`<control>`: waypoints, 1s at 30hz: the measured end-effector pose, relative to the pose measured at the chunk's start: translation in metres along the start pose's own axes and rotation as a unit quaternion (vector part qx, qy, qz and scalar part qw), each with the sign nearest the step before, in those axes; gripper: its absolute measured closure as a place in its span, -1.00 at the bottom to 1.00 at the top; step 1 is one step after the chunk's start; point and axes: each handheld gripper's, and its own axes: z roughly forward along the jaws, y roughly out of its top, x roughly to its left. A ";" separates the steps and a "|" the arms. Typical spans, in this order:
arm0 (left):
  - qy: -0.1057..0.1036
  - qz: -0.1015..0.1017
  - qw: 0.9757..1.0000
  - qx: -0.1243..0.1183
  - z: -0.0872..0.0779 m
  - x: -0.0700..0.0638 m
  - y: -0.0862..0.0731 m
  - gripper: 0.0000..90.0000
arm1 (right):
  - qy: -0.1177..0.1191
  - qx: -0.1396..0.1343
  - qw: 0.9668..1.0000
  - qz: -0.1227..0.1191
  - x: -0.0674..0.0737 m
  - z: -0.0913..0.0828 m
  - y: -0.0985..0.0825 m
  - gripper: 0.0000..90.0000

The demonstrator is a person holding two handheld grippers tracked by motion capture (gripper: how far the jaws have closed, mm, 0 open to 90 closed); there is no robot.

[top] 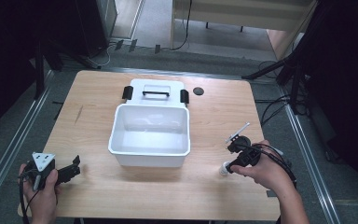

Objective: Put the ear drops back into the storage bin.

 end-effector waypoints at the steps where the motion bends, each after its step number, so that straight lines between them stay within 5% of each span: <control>1: -0.001 -0.001 1.000 0.000 0.000 0.000 0.000 -1.00 | 0.003 0.001 1.000 -0.002 0.000 0.001 0.001 -0.10; 8: -0.001 0.002 1.000 0.003 0.000 0.000 0.000 -1.00 | -0.009 0.004 1.000 -0.003 0.002 0.006 0.009 -0.05; 21: -0.002 0.001 1.000 0.006 0.000 0.000 0.000 -1.00 | 0.041 0.035 0.998 0.019 -0.003 0.020 0.016 0.32; 30: -0.002 0.001 1.000 0.006 0.000 0.000 0.000 -1.00 | 0.043 0.026 0.999 0.019 -0.003 0.020 0.018 0.41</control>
